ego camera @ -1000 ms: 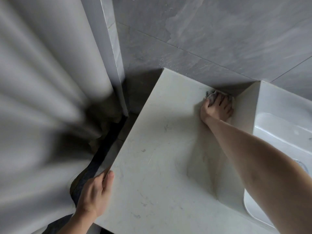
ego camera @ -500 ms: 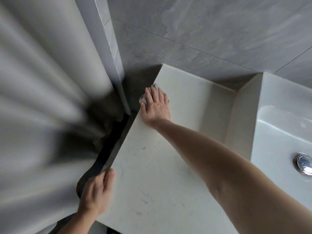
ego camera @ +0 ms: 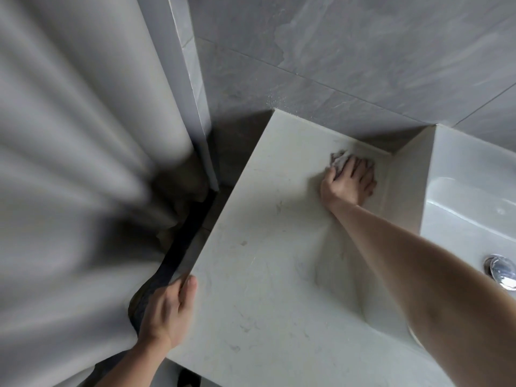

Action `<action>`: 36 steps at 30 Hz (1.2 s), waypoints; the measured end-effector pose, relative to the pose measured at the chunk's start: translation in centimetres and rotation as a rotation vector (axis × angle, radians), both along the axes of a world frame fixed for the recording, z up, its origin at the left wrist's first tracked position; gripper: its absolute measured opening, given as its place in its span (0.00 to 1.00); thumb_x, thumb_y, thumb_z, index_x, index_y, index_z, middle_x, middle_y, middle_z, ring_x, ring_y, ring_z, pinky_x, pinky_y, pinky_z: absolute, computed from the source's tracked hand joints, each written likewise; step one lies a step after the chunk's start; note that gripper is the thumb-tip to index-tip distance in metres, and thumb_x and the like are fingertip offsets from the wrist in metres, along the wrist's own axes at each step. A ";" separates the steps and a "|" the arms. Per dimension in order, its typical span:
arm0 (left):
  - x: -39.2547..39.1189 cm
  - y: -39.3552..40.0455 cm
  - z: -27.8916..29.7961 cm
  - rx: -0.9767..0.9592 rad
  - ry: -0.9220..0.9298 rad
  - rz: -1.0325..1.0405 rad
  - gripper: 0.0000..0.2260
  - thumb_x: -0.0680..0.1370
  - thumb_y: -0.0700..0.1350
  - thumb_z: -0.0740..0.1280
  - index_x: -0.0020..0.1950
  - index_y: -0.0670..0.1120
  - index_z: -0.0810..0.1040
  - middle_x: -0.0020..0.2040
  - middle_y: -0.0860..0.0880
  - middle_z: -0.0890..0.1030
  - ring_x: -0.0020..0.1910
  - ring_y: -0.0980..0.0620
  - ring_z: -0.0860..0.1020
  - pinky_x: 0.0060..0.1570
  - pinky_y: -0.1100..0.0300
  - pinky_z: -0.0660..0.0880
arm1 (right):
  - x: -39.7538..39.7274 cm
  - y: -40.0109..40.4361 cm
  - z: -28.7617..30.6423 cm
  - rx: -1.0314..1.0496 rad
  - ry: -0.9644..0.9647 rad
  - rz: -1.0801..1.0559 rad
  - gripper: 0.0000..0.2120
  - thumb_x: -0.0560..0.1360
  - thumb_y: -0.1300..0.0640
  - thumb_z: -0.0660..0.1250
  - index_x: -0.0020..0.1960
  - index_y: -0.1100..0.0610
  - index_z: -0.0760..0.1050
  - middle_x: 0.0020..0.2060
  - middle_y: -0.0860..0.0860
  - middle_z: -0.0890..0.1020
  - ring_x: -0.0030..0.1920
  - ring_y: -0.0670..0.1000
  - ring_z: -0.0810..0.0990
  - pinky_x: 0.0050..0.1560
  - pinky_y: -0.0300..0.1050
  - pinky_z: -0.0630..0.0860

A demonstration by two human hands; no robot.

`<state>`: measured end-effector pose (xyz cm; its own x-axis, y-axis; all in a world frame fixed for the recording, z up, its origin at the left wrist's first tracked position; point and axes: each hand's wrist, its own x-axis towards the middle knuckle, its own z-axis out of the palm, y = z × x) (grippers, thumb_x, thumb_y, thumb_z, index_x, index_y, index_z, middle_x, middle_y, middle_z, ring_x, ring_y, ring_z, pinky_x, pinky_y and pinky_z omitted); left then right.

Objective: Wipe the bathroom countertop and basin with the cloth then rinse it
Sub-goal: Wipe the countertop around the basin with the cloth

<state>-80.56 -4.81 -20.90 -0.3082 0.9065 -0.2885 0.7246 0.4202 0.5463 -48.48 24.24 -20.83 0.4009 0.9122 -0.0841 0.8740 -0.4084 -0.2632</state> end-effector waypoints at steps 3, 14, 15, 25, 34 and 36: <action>-0.1 0.0 0.1 0.018 0.011 -0.010 0.28 0.79 0.65 0.47 0.51 0.49 0.80 0.44 0.46 0.85 0.45 0.41 0.81 0.45 0.52 0.76 | -5.8 -2.4 0.2 -0.027 0.000 0.242 0.36 0.78 0.40 0.50 0.82 0.55 0.56 0.82 0.58 0.54 0.82 0.63 0.49 0.79 0.63 0.45; 0.0 0.1 0.2 0.003 0.032 -0.027 0.31 0.78 0.67 0.45 0.47 0.48 0.80 0.42 0.45 0.84 0.44 0.40 0.80 0.44 0.50 0.75 | -13.5 -9.2 0.4 -0.038 0.074 0.996 0.29 0.83 0.51 0.52 0.83 0.53 0.53 0.83 0.52 0.53 0.83 0.54 0.47 0.82 0.53 0.44; 0.0 0.1 0.2 0.001 0.033 -0.024 0.30 0.78 0.67 0.45 0.47 0.48 0.79 0.42 0.45 0.84 0.44 0.39 0.80 0.45 0.49 0.75 | -12.2 -8.5 0.5 -0.046 0.101 0.961 0.29 0.82 0.53 0.53 0.83 0.53 0.54 0.83 0.52 0.54 0.83 0.54 0.49 0.82 0.53 0.45; -0.2 -0.1 -0.3 -0.007 0.040 -0.007 0.31 0.77 0.68 0.44 0.51 0.49 0.80 0.44 0.43 0.85 0.46 0.38 0.81 0.46 0.49 0.76 | 5.0 -0.5 1.5 -0.078 -0.116 0.279 0.27 0.82 0.42 0.52 0.80 0.46 0.60 0.80 0.54 0.59 0.79 0.62 0.55 0.78 0.64 0.52; -0.3 0.0 -0.4 0.009 0.032 -0.032 0.32 0.78 0.68 0.44 0.52 0.49 0.80 0.45 0.43 0.85 0.47 0.38 0.81 0.46 0.50 0.76 | -4.8 -6.7 0.3 -0.002 -0.003 0.419 0.32 0.80 0.42 0.52 0.82 0.51 0.58 0.82 0.55 0.57 0.81 0.63 0.53 0.78 0.64 0.49; -0.1 0.0 -0.2 0.021 0.031 -0.036 0.31 0.78 0.67 0.44 0.51 0.48 0.80 0.45 0.43 0.85 0.48 0.38 0.81 0.46 0.50 0.75 | -8.3 -10.1 0.2 0.030 0.078 0.619 0.30 0.82 0.44 0.55 0.82 0.52 0.58 0.82 0.55 0.57 0.82 0.62 0.53 0.80 0.61 0.50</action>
